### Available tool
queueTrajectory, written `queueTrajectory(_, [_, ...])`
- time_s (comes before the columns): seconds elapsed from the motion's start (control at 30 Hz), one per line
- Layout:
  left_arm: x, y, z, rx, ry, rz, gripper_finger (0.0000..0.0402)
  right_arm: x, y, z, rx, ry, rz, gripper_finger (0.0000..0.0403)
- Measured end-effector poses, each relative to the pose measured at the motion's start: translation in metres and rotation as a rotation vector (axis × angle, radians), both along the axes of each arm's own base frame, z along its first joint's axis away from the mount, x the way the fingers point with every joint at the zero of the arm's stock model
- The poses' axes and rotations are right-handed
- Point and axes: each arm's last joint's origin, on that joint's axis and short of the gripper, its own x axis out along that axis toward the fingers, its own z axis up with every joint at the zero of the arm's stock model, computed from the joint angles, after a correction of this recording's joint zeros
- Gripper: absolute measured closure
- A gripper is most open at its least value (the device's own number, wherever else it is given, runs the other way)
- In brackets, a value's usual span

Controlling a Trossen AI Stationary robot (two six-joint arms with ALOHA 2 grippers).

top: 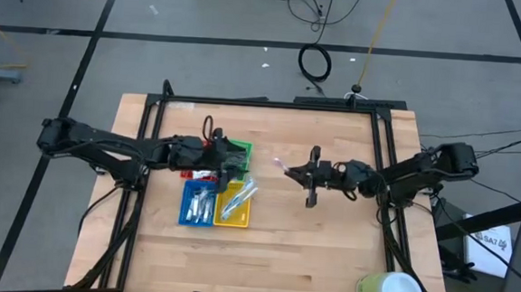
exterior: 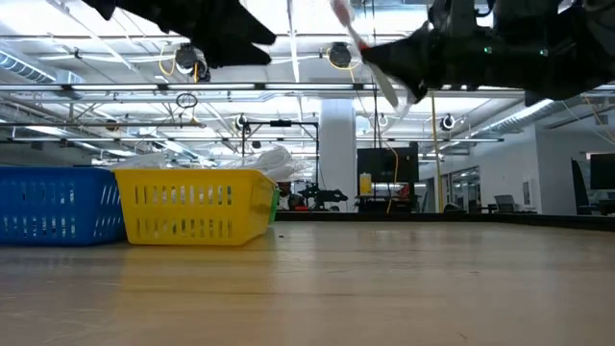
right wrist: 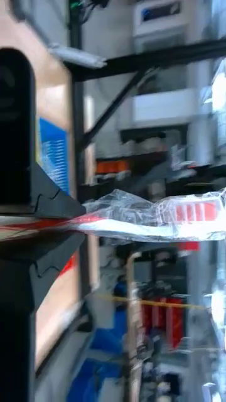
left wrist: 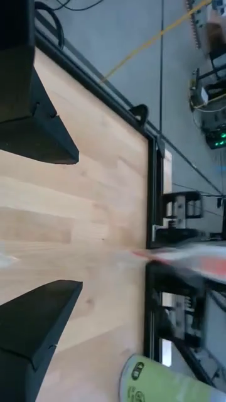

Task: Pick & Place Travel size toiletries
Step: Put the orange toothbrush into the yellow bin

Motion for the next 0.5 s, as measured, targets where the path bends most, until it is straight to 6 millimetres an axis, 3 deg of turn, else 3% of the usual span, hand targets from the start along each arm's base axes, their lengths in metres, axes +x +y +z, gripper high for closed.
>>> queueTrajectory(0.23, [0.029, -0.002, -0.004, 0.013, -0.197, -0.050, 0.0099, 0.021, -0.001, 0.007, -0.043, -0.039, 0.088, 0.0389])
queueTrajectory(0.5, [0.047, -0.006, -0.007, -0.001, -0.379, -0.183, 0.0105, 0.023, -0.001, 0.010, -0.070, -0.058, 0.091, 0.0389])
